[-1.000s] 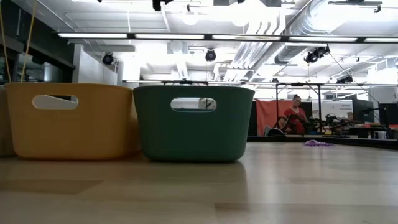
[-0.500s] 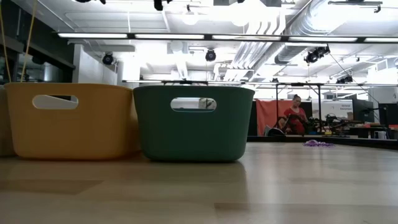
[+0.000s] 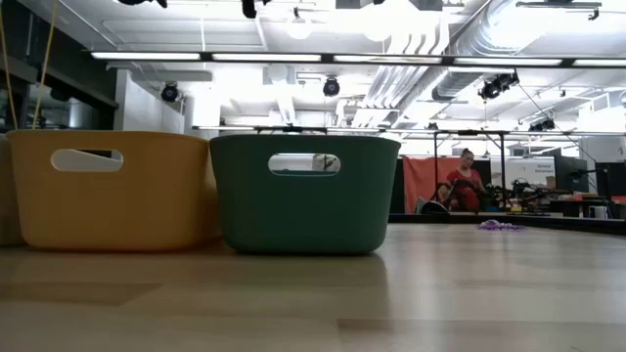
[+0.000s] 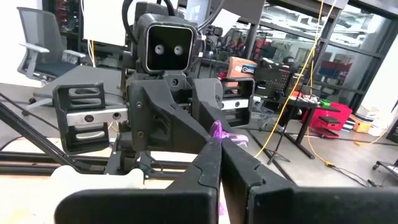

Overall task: Sort Halloween decoration
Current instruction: Put the purple witch hat toy into the white bin

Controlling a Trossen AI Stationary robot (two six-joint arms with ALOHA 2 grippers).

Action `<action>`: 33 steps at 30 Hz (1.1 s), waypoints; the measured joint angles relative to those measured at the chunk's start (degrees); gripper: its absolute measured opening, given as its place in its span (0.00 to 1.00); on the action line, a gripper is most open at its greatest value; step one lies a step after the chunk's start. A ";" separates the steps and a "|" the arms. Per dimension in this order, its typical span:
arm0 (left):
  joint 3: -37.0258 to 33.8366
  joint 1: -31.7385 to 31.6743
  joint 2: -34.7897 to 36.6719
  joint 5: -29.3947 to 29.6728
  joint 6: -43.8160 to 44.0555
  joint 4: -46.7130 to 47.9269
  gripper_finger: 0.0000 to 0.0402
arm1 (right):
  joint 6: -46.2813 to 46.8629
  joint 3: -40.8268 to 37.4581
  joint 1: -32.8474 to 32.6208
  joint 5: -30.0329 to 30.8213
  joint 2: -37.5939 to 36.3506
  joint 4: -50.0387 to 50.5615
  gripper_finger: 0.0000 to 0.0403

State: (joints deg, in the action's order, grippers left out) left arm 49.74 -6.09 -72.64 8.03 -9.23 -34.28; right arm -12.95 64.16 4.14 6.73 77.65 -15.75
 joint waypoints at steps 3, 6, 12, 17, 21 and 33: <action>0.00 0.00 0.00 0.00 0.02 0.00 0.06 | 0.00 0.00 0.00 0.13 0.00 0.00 0.00; 0.00 0.00 0.00 0.00 0.30 -0.01 0.01 | 0.00 0.00 0.00 0.16 0.00 0.00 0.00; 0.00 -0.51 0.00 0.04 1.63 -0.04 0.00 | 0.00 -0.02 0.02 0.26 0.00 -0.02 0.00; -0.02 -1.63 0.37 1.56 1.67 -0.16 0.00 | 0.02 -0.04 -0.02 4.11 0.00 0.00 0.00; -0.02 -2.30 0.72 1.51 1.91 0.02 0.00 | 0.01 -0.04 -0.02 5.39 0.00 0.00 0.06; 0.02 0.23 18.22 3.30 10.68 40.81 0.00 | 0.09 -0.07 0.74 19.75 -4.85 11.02 0.43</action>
State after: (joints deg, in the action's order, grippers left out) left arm 49.76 -5.86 -54.42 11.34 1.46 6.53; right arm -12.86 64.10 4.89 26.48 72.79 -4.73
